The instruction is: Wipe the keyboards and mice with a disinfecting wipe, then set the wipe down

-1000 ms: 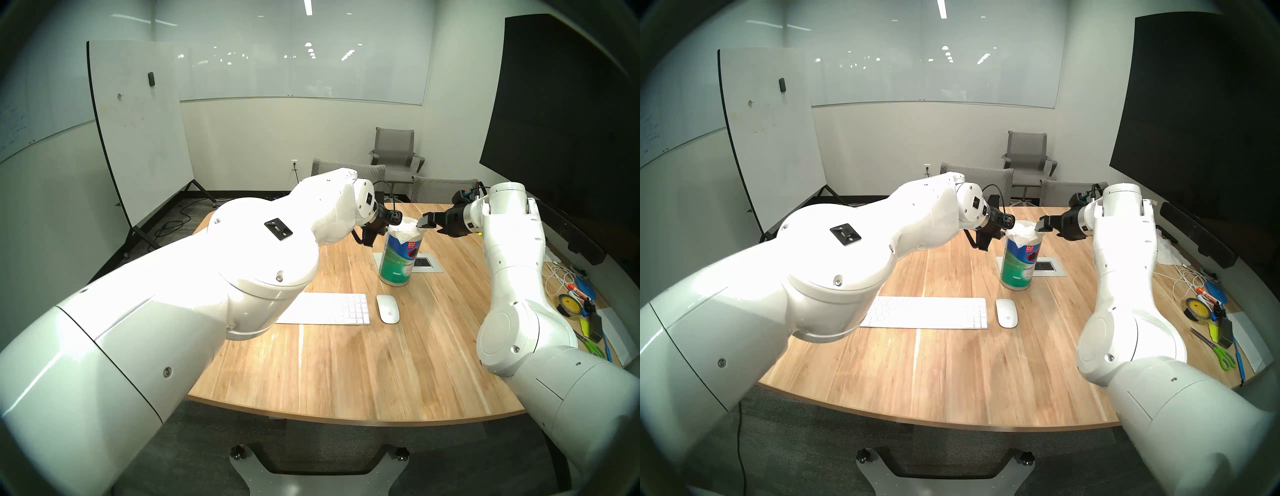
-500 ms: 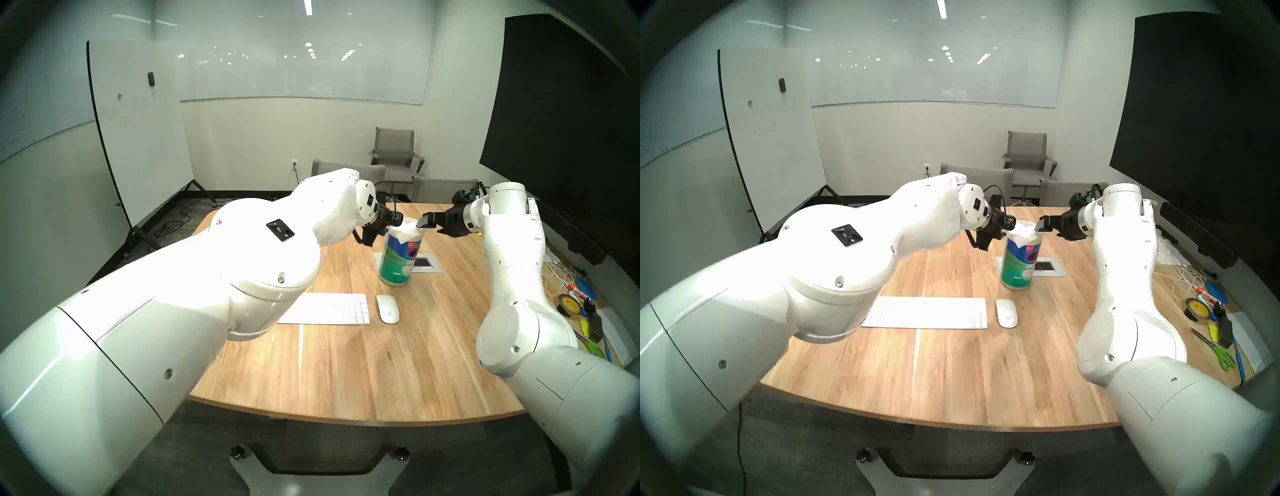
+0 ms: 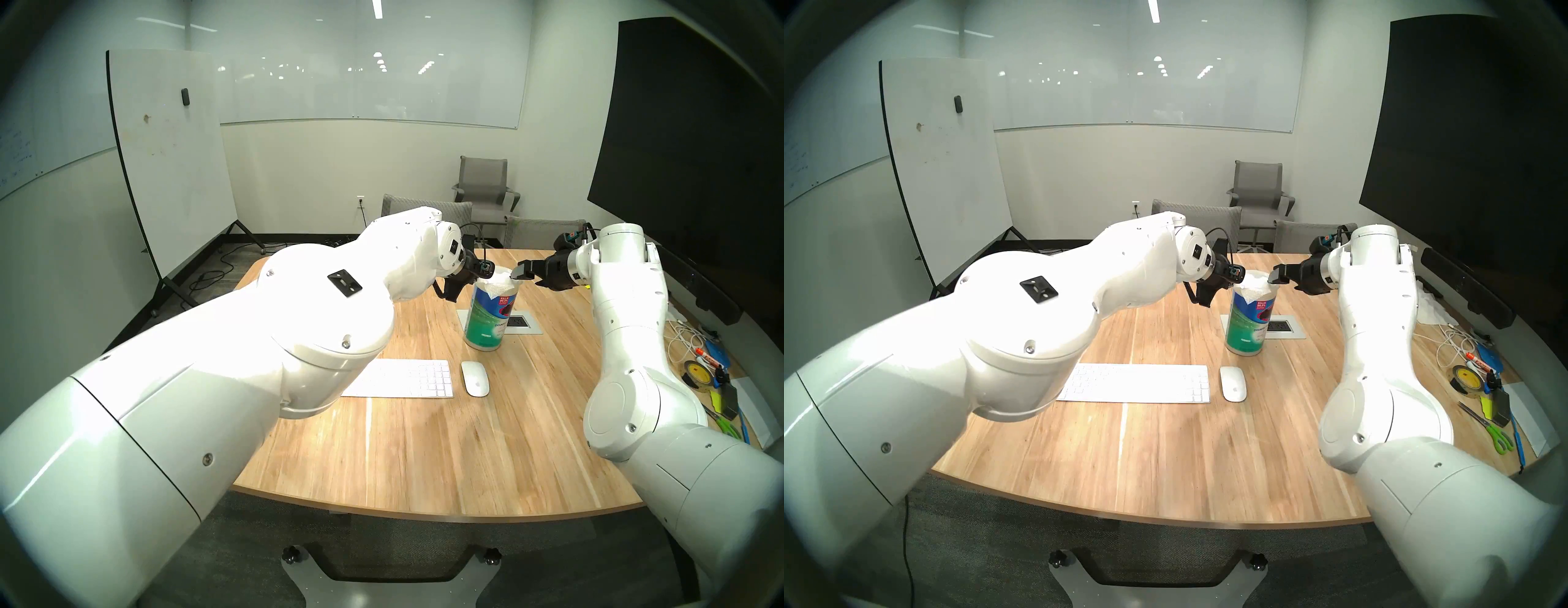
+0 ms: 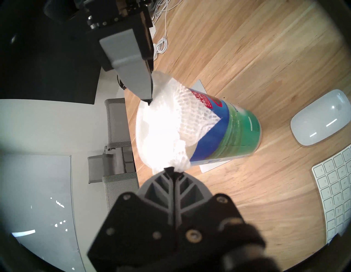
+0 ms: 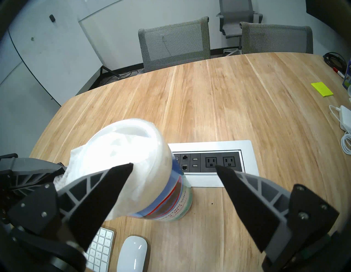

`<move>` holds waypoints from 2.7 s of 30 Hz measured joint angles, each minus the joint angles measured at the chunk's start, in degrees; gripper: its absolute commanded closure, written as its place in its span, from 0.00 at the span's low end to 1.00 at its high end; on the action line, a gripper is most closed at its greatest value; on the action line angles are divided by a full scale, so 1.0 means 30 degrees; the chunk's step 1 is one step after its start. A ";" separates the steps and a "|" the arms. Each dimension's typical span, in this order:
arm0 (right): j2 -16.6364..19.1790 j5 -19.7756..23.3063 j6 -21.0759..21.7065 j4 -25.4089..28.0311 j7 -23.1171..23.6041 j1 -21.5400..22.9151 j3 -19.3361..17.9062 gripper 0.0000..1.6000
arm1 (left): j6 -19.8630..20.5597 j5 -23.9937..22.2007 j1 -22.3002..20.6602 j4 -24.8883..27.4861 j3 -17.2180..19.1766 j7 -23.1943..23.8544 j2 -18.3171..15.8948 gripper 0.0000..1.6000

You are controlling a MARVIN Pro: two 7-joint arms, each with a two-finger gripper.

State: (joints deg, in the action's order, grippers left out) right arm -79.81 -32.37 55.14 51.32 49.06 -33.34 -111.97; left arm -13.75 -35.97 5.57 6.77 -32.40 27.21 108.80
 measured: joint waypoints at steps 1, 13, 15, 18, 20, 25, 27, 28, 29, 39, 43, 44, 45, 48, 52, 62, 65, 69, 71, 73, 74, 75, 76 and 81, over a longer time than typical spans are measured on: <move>0.0000 -0.0001 0.0000 0.0000 0.0000 0.0000 -0.0001 0.00 | -0.0011 0.0017 0.0001 -0.0002 0.0000 -0.0008 0.0002 1.00; -0.0012 -0.0027 0.0000 0.0003 0.0000 0.0006 -0.0010 0.00 | -0.0264 0.0218 0.0021 -0.0080 0.0074 -0.0198 0.0022 1.00; -0.0013 -0.0029 0.0000 0.0003 0.0000 0.0006 -0.0010 0.00 | -0.0286 0.0218 0.0023 -0.0088 0.0090 -0.0217 0.0023 1.00; -0.0015 -0.0035 0.0000 0.0004 0.0000 0.0007 -0.0010 0.00 | -0.0336 0.0215 0.0028 -0.0108 0.0146 -0.0253 0.0027 1.00; -0.0016 -0.0041 0.0000 0.0004 0.0000 0.0011 -0.0010 0.00 | -0.0381 0.0193 0.0031 -0.0124 0.0202 -0.0282 0.0029 1.00; -0.0020 -0.0056 0.0000 0.0005 0.0000 0.0013 -0.0010 0.00 | -0.0461 0.0130 0.0045 -0.0139 0.0315 -0.0318 0.0030 1.00; -0.0021 -0.0064 0.0000 0.0005 0.0000 0.0017 -0.0010 0.00 | -0.0493 0.0098 0.0060 -0.0146 0.0372 -0.0328 0.0030 1.00; -0.0022 -0.0067 0.0000 0.0006 0.0000 0.0018 -0.0010 0.00 | -0.0507 0.0085 0.0067 -0.0148 0.0389 -0.0331 0.0030 1.00; -0.0023 -0.0072 0.0000 0.0006 0.0000 0.0018 -0.0009 0.00 | -0.0530 0.0065 0.0081 -0.0152 0.0416 -0.0334 0.0030 1.00; -0.0028 -0.0119 0.0000 0.0011 0.0000 0.0031 0.0013 0.00 | -0.0718 -0.0175 0.0289 -0.0191 0.0746 -0.0331 -0.0024 1.00; -0.0028 -0.0137 0.0000 0.0013 0.0000 0.0037 0.0026 0.00 | -0.0785 -0.0285 0.0360 -0.0194 0.0873 -0.0315 -0.0119 1.00; -0.0028 -0.0143 0.0000 0.0014 0.0000 0.0037 0.0031 0.00 | -0.0803 -0.0318 0.0376 -0.0195 0.0915 -0.0309 -0.0159 1.00; -0.0029 -0.0149 0.0000 0.0015 0.0000 0.0039 0.0036 0.00 | -0.0826 -0.0360 0.0391 -0.0197 0.0963 -0.0300 -0.0212 1.00; -0.0029 -0.0164 0.0000 0.0016 0.0000 0.0044 0.0051 0.00 | -0.0880 -0.0469 0.0412 -0.0205 0.1098 -0.0269 -0.0365 1.00; -0.0028 -0.0187 0.0000 0.0018 0.0000 0.0054 0.0072 0.00 | -0.0954 -0.0647 0.0412 -0.0219 0.1312 -0.0188 -0.0593 1.00; -0.0022 -0.0233 0.0000 0.0020 0.0002 0.0074 0.0122 0.00 | -0.1072 -0.1119 0.0333 -0.0263 0.1901 0.0260 -0.0970 1.00; -0.0017 -0.0247 0.0000 0.0020 0.0003 0.0079 0.0137 0.00 | -0.1089 -0.1280 0.0289 -0.0271 0.2101 0.0462 -0.1014 1.00; -0.0008 -0.0268 0.0000 0.0020 0.0004 0.0086 0.0164 0.00 | -0.1109 -0.1554 0.0177 -0.0279 0.2446 0.0812 -0.1046 1.00; 0.0000 -0.0281 0.0000 0.0020 0.0004 0.0091 0.0187 0.00 | -0.1116 -0.1771 0.0056 -0.0283 0.2724 0.1072 -0.1063 1.00; 0.0004 -0.0287 0.0000 0.0020 0.0004 0.0093 0.0196 0.00 | -0.1117 -0.1870 -0.0003 -0.0285 0.2846 0.1183 -0.1070 1.00; 0.0008 -0.0291 0.0000 0.0019 0.0004 0.0095 0.0204 0.00 | -0.1119 -0.1947 -0.0055 -0.0287 0.2950 0.1280 -0.1079 1.00; 0.0010 -0.0293 0.0000 0.0019 0.0004 0.0097 0.0210 0.00 | -0.1119 -0.1997 -0.0084 -0.0288 0.3013 0.1343 -0.1085 1.00; 0.0016 -0.0297 0.0000 0.0019 0.0004 0.0098 0.0222 0.00 | -0.1120 -0.2104 -0.0150 -0.0290 0.3148 0.1474 -0.1097 1.00; 0.0039 -0.0310 -0.0001 0.0019 0.0007 0.0108 0.0274 0.00 | -0.1120 -0.2491 -0.0393 -0.0298 0.3643 0.1935 -0.1147 1.00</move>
State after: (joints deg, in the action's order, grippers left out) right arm -79.69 -33.30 55.14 51.38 49.08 -33.01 -111.14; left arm -17.11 -43.44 4.40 5.87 -21.47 33.01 105.35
